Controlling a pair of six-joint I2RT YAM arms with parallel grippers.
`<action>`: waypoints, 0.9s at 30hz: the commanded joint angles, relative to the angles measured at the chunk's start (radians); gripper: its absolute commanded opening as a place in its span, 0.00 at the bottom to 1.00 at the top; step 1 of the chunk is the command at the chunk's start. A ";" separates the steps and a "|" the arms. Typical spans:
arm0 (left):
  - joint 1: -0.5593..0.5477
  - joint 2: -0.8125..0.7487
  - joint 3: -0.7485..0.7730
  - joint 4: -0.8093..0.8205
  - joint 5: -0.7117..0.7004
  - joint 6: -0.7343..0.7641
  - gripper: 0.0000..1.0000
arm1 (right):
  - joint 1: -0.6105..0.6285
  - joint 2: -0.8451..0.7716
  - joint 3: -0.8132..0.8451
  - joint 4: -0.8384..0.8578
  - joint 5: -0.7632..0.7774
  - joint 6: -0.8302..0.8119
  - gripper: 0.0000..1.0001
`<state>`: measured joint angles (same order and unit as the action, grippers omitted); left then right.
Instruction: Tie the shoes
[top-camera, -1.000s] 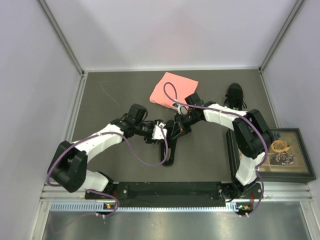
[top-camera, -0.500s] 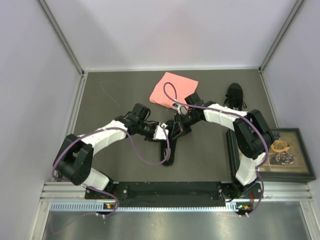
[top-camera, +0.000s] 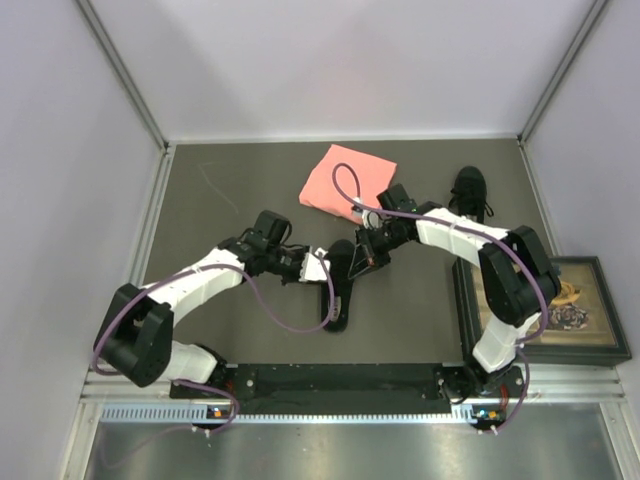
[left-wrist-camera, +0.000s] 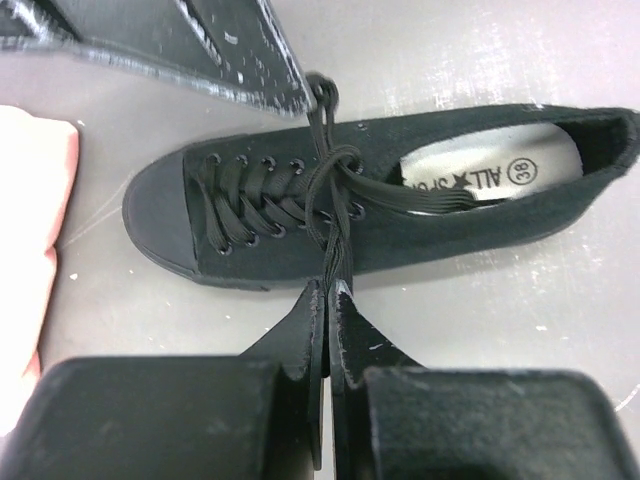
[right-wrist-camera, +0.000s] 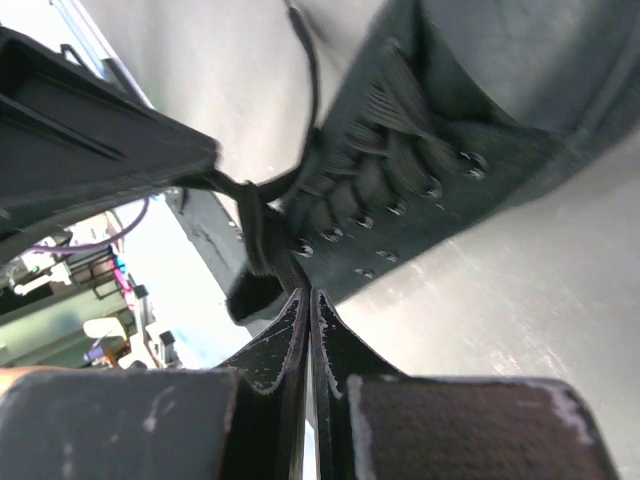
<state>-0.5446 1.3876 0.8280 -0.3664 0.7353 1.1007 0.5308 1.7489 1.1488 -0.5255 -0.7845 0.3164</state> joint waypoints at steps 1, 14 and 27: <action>0.014 -0.053 -0.036 0.003 -0.001 -0.015 0.00 | -0.025 -0.060 -0.029 -0.028 0.031 -0.048 0.00; 0.032 -0.087 -0.105 0.067 -0.017 -0.045 0.00 | -0.074 -0.086 -0.083 -0.056 0.082 -0.106 0.00; 0.071 -0.042 -0.115 0.119 0.009 -0.058 0.00 | -0.097 -0.077 -0.101 -0.054 0.106 -0.117 0.00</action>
<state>-0.4911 1.3338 0.7216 -0.2840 0.7292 1.0492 0.4503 1.7084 1.0538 -0.5751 -0.7074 0.2268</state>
